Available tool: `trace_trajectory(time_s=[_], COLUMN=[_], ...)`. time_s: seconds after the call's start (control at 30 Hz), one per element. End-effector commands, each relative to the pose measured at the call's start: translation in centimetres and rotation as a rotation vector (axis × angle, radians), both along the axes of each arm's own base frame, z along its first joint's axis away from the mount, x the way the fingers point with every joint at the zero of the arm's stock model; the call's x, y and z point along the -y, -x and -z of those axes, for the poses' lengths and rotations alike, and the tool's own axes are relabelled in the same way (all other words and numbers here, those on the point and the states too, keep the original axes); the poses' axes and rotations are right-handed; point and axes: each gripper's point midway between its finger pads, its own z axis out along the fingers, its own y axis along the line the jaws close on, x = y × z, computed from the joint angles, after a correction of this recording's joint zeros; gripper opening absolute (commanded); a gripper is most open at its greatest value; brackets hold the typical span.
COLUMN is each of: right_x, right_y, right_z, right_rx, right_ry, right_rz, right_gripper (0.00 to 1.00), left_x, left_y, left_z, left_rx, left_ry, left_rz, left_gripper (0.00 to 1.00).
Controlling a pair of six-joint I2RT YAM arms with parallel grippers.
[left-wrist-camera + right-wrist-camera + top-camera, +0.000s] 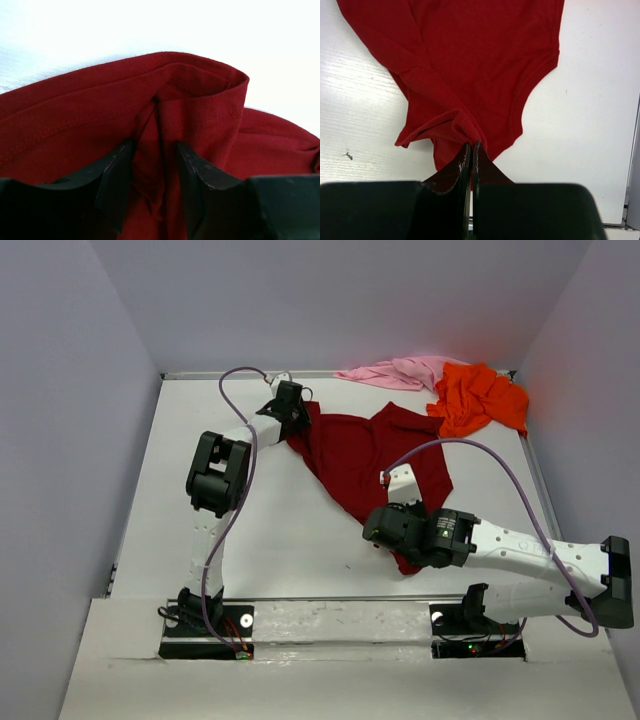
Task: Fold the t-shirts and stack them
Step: Flatten out the crumpled T-shirt at the center of the board.
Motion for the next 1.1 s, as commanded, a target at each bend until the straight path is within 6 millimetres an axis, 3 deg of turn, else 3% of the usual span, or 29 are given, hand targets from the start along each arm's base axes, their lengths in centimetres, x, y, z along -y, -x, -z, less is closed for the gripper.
trace_trajectory(time_s=[0.0, 0.5, 0.83, 1.07], right_x=[-0.6, -0.9, -1.3, -1.4], right_y=[-0.3, -0.3, -0.3, -0.4], right_z=[-0.6, -0.1, 0.2, 0.3], right_rx=[0.024, 0.010, 0.003, 0.001], right_ry=[-0.035, -0.024, -0.014, -0.008], right_rz=[0.005, -0.006, -0.014, -0.019], right_gripper=[0.00, 0.00, 0.00, 0.00], left_x=[0.1, -2.4, -3.7, -4.6], left_y=[-0.2, 1.0, 1.3, 1.9], left_z=[-2.3, -0.9, -2.2, -2.2], left_rx=[0.039, 0.018, 0.041, 0.032], left_ry=[-0.015, -0.054, -0.066, -0.085], left_rz=[0.005, -0.077, -0.123, -0.158], left_gripper=[0.52, 0.51, 0.64, 0.67])
